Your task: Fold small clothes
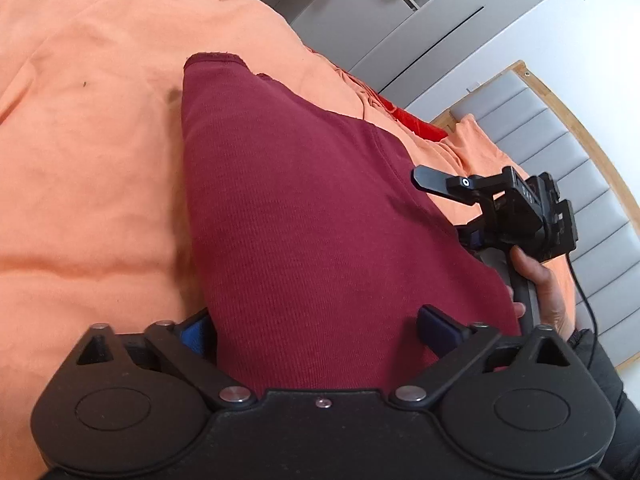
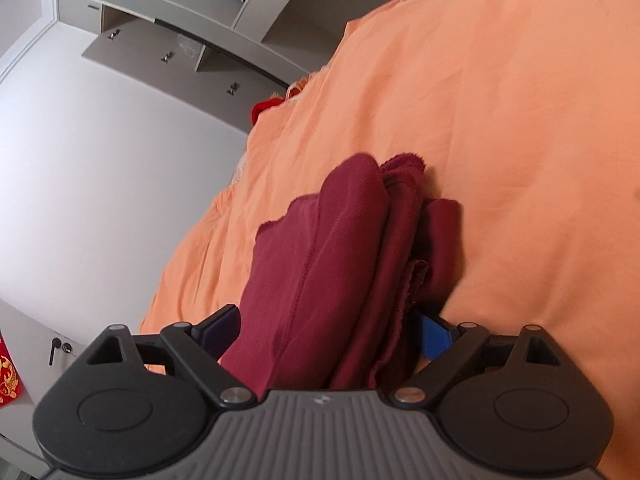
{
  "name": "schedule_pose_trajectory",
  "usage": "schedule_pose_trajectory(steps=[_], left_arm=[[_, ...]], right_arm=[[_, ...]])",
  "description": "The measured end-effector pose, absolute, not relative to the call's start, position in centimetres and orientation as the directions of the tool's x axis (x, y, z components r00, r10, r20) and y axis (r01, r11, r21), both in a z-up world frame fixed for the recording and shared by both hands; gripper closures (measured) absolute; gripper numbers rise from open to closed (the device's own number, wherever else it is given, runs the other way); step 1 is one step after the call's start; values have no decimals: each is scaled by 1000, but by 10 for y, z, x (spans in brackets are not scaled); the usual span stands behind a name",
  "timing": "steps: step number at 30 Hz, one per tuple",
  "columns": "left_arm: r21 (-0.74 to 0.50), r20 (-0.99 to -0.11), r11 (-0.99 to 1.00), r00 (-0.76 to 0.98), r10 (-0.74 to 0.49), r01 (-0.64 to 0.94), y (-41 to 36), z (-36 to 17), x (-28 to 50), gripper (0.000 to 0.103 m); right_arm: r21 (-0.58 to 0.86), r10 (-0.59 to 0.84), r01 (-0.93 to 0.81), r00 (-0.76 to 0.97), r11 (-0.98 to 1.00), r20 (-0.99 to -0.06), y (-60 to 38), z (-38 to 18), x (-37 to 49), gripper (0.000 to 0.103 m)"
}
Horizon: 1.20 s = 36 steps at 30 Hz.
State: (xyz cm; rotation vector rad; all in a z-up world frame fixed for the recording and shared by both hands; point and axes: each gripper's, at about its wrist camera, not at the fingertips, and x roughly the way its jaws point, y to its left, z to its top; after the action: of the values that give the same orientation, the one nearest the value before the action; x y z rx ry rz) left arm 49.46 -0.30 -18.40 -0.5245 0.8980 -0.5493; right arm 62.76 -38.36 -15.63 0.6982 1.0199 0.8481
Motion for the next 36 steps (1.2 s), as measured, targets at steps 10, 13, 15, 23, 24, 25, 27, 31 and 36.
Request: schedule_pose_trajectory(steps=[10,13,15,23,24,25,27,31,36], left_arm=[[-612,-525,745,569,-633,265,7,-167,486,83],[-593,-495,744,589,-638,307,9,-146,480,84],[-593,-475,738,601,-643,322,17,-129,473,84],[-571,-454,750,633,-627,334,95,-73,433,84],[-567,-463,755,631,-623,330,106,-70,428,84],[-563,-474,762,631,-614,319,115,-68,423,84],[-544,-503,780,624,-598,309,132,-69,412,83],[-542,-573,801,585,-573,253,155,-95,404,83],[-560,-657,813,512,-554,160,154,-153,407,59]], right_arm=[[843,876,-297,332,449,-350,-389,-152,614,70],[831,880,-344,355,438,-316,-382,-126,603,71],[824,881,-363,362,436,-306,-374,-106,596,71],[811,901,-429,349,397,-256,-304,-47,558,72],[819,906,-427,345,384,-245,-295,-46,554,72],[828,911,-421,339,370,-234,-285,-48,550,72],[844,918,-407,328,349,-222,-269,-58,543,72],[876,920,-340,309,342,-239,-246,-100,536,72],[912,900,-170,304,374,-312,-246,-171,537,64]])
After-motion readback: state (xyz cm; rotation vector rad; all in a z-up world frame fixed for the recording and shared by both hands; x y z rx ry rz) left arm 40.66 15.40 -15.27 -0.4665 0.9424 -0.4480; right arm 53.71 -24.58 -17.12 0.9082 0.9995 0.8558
